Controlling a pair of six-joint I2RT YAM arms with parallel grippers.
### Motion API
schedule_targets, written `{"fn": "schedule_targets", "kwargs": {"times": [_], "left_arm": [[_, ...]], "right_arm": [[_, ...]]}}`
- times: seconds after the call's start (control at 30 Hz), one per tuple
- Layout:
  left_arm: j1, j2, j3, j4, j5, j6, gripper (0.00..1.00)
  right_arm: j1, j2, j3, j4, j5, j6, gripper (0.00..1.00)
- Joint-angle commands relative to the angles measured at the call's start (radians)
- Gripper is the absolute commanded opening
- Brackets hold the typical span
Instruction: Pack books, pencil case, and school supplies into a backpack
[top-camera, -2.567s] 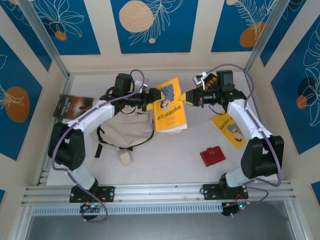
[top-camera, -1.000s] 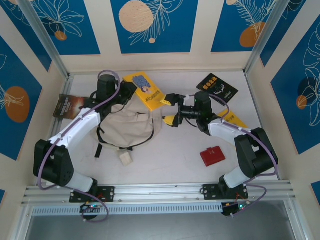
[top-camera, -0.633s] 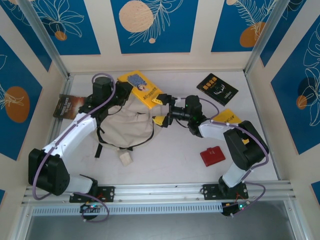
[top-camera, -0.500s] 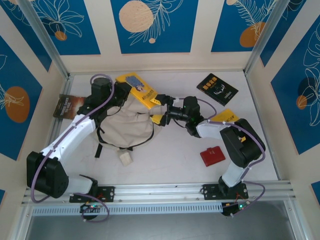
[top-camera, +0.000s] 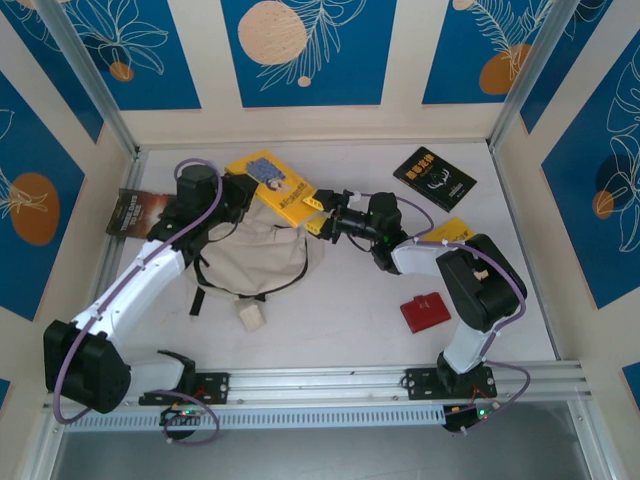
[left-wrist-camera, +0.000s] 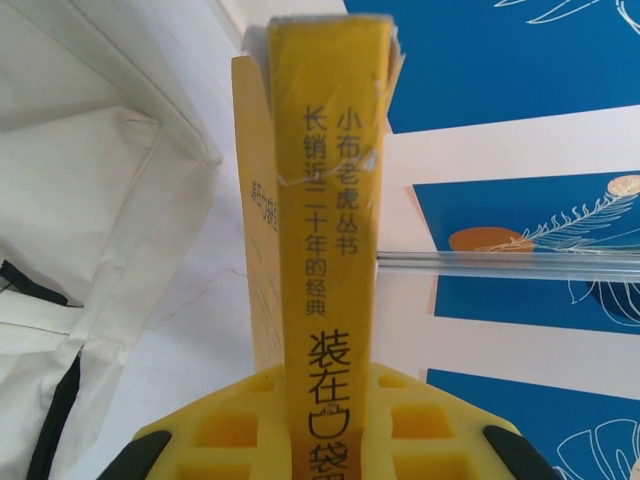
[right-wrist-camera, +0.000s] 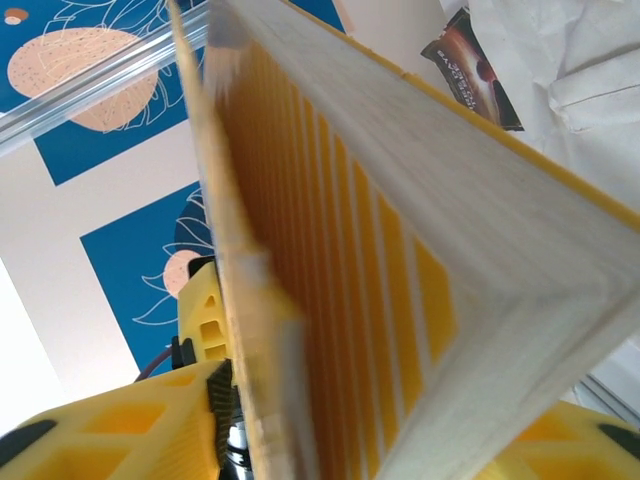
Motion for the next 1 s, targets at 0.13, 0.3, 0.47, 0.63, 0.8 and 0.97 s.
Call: {"fn": "schedule_targets", "kwargs": {"times": [0.13, 0.3, 0.47, 0.63, 0.8, 0.97], "left_arm": [[-0.006, -0.080, 0.005, -0.045, 0.017, 0.022, 0.10], [-0.001, -0.074, 0.052, -0.195, 0.060, 0.110, 0.46], [0.000, -0.046, 0.128, -0.448, 0.071, 0.359, 0.81], [-0.001, -0.026, 0.156, -0.644, 0.012, 0.658, 0.86], [-0.030, 0.039, 0.195, -0.786, 0.043, 0.920, 0.85], [-0.080, 0.078, 0.176, -0.830, 0.032, 1.037, 0.84]], "right_arm": [[-0.004, -0.010, -0.003, 0.090, 0.019, 0.021, 0.30], [-0.014, -0.068, -0.013, -0.037, 0.001, -0.061, 0.00], [-0.041, -0.221, -0.029, -0.396, 0.014, -0.301, 0.00], [-0.086, -0.422, -0.020, -0.864, 0.095, -0.599, 0.00], [-0.134, -0.575, 0.000, -1.213, 0.180, -0.783, 0.00], [-0.182, -0.658, 0.038, -1.432, 0.233, -0.905, 0.00]]}}
